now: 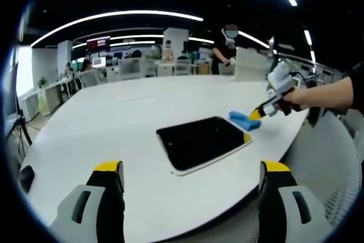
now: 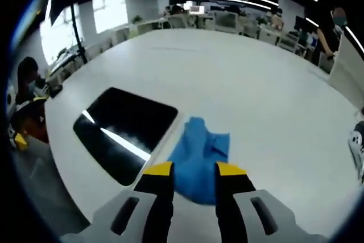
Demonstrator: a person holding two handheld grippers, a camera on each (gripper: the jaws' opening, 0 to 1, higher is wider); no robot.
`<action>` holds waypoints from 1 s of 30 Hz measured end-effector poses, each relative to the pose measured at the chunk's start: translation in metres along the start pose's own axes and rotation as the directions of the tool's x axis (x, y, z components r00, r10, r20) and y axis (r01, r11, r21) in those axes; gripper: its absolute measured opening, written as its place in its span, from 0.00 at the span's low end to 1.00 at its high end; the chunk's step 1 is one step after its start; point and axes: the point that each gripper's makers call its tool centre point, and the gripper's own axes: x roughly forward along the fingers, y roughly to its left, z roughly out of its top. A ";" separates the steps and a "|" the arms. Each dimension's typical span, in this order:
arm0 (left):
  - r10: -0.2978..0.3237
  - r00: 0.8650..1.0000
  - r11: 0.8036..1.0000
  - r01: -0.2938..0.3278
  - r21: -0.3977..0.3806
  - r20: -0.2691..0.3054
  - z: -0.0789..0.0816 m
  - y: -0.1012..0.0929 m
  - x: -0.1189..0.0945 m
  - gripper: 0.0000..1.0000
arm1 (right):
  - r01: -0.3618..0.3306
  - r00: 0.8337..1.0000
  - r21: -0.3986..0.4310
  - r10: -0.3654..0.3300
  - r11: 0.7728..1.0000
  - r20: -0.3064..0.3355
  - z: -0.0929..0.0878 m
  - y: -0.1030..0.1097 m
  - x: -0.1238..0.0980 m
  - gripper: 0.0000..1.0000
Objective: Wipe the mirror surface with the cleaning cloth until all visible marks leave the cleaned area.
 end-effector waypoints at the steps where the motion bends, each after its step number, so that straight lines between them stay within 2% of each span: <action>1: 0.000 1.000 1.000 0.000 0.000 0.000 0.000 0.000 0.000 0.99 | 0.000 1.000 -0.003 0.000 1.000 -0.004 0.000 0.000 0.002 0.24; 16: 0.003 1.000 1.000 -0.003 -0.001 0.001 0.000 0.000 0.000 0.99 | 0.016 1.000 -0.023 -0.017 1.000 -0.025 0.001 -0.002 0.015 0.18; 30: -0.001 1.000 1.000 0.001 -0.001 -0.001 -0.001 0.000 -0.001 0.99 | 0.028 0.998 -0.015 -0.029 1.000 -0.052 -0.002 -0.005 0.025 0.16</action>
